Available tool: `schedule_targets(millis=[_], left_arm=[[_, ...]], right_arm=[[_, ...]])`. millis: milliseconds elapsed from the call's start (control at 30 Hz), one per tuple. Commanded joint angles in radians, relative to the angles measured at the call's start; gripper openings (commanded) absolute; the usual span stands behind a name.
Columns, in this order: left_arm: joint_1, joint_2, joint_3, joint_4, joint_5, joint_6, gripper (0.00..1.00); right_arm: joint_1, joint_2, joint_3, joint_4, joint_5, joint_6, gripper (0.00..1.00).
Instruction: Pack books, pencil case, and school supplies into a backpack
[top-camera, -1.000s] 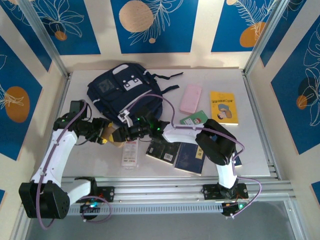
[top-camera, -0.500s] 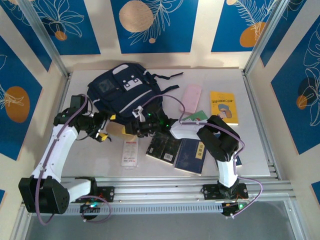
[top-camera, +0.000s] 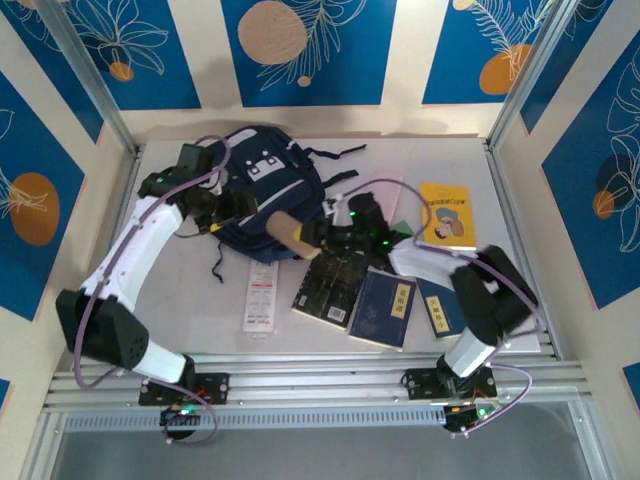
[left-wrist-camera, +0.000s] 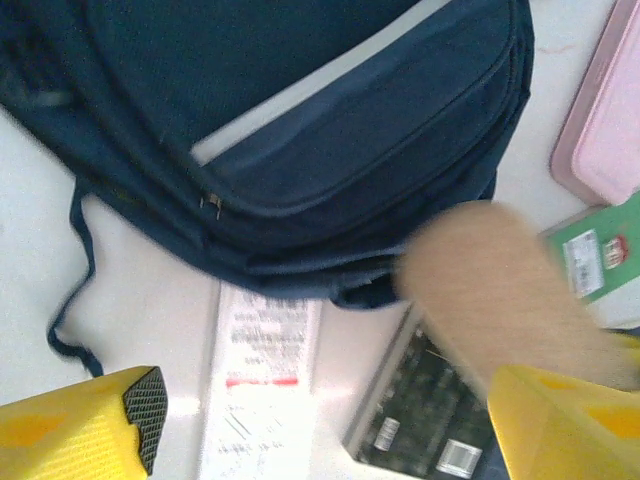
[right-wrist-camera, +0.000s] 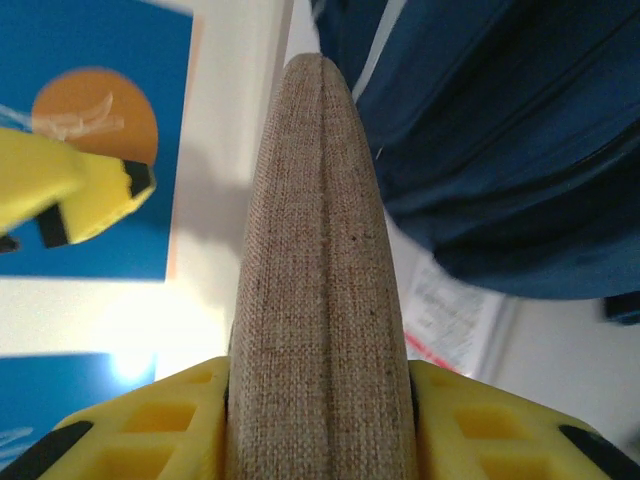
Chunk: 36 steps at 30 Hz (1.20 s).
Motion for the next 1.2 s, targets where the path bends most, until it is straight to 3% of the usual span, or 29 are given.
schedule_targets(millis=[0,200,367,500,667,800,933,1167], left_arm=[[-0.033,0.100,0.063,-0.013,-0.110,0.260,0.83],[-0.082,0.314,0.208,-0.041,-0.146,0.436,0.79],[-0.085,0.414,0.268,0.046,-0.150,0.456,0.79],[-0.059,0.556,0.414,0.008,-0.144,0.464,0.80],[-0.016,0.661,0.507,0.029,0.000,0.467,0.80],[-0.001,0.768,0.615,-0.031,0.141,0.495,0.74],[0.001,0.800,0.642,-0.030,0.194,0.491,0.65],[0.019,0.804,0.641,-0.020,0.340,0.447,0.22]], right_arm=[[-0.052,-0.158,-0.019,-0.178,0.133,-0.130,0.38],[-0.163,-0.360,-0.054,-0.327,0.254,-0.177,0.38],[-0.225,-0.423,-0.095,-0.326,0.244,-0.160,0.38],[-0.239,-0.431,-0.110,-0.326,0.214,-0.156,0.38],[-0.246,-0.453,-0.142,-0.319,0.202,-0.147,0.38],[-0.252,-0.458,-0.155,-0.319,0.191,-0.144,0.38],[-0.254,-0.455,-0.160,-0.316,0.184,-0.144,0.38],[-0.256,-0.452,-0.152,-0.328,0.187,-0.154,0.38]])
